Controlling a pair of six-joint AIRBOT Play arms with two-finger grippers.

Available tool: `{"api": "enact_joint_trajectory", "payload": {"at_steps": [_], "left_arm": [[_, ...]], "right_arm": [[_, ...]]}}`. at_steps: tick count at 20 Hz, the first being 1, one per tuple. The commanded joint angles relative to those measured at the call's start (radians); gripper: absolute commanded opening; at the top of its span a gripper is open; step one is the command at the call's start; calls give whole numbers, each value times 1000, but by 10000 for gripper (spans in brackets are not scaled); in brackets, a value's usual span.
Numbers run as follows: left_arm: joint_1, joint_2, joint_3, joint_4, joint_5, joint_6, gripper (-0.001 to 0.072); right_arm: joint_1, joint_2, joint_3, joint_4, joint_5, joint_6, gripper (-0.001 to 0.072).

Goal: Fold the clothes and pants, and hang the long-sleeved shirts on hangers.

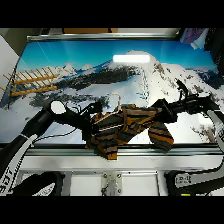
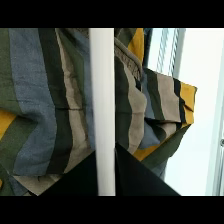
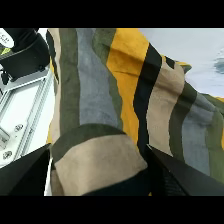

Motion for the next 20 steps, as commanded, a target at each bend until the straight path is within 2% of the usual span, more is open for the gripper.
{"api": "enact_joint_trajectory", "payload": {"at_steps": [1, 17, 18, 19, 20], "left_arm": [[0, -1, 0, 0, 0, 0, 12], [0, -1, 0, 0, 0, 0, 12], [0, -1, 0, 0, 0, 0, 13], [1, -1, 0, 1, 0, 0, 13], [0, -1, 0, 1, 0, 0, 12]], "right_arm": [[39, -12, 0, 2, -28, 0, 637], [52, -12, 0, 2, -42, 0, 636], [52, -12, 0, 2, -42, 0, 606], [52, -12, 0, 2, -40, 0, 389], [51, -12, 0, 2, -40, 1, 108]]}}
